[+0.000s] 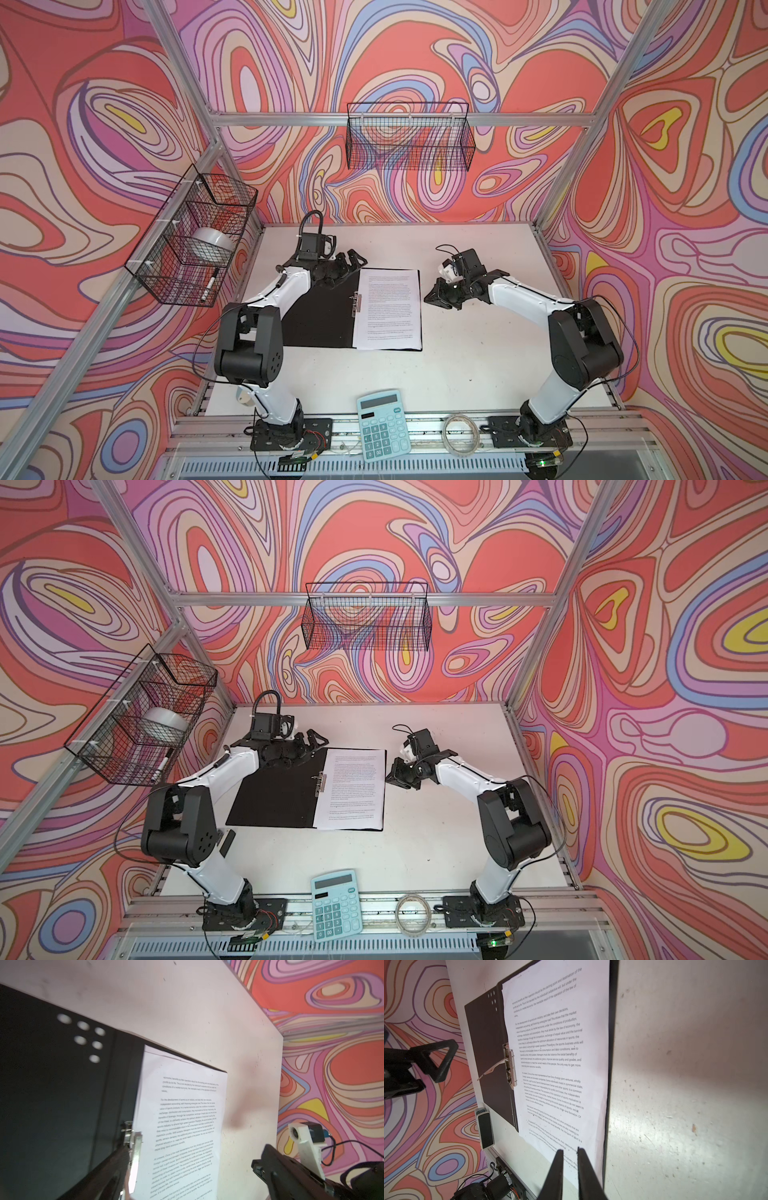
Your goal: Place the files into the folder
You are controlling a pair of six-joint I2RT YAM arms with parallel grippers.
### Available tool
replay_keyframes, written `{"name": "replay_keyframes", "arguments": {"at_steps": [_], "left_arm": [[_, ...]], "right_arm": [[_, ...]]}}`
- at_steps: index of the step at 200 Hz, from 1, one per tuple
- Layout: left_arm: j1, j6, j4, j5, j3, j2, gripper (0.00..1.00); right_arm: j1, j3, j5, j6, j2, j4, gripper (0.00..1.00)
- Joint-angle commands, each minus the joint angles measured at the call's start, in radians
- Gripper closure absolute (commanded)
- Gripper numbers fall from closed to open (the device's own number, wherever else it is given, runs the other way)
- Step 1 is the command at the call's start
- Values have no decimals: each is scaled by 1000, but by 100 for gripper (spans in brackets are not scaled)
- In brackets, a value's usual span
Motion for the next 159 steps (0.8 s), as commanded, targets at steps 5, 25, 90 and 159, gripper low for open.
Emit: {"name": "replay_keyframes", "arguments": {"at_steps": [5,25,90,159], "left_arm": [[33,-57,-79,-117,-64,-52,0],[33,-126,-29,-69,-133,-51,0],[15,-219,58,-42,-214,-5,0],[-68,-234,71,-42,-191,36,0]], "right_arm": [[-1,34,35,-17,-16,-30,85],[-8,57,73,-21,-10,-68,85],[-32,80,96,-17,-39,-87,84],[-37,81,94,-28,-34,-95,84]]}}
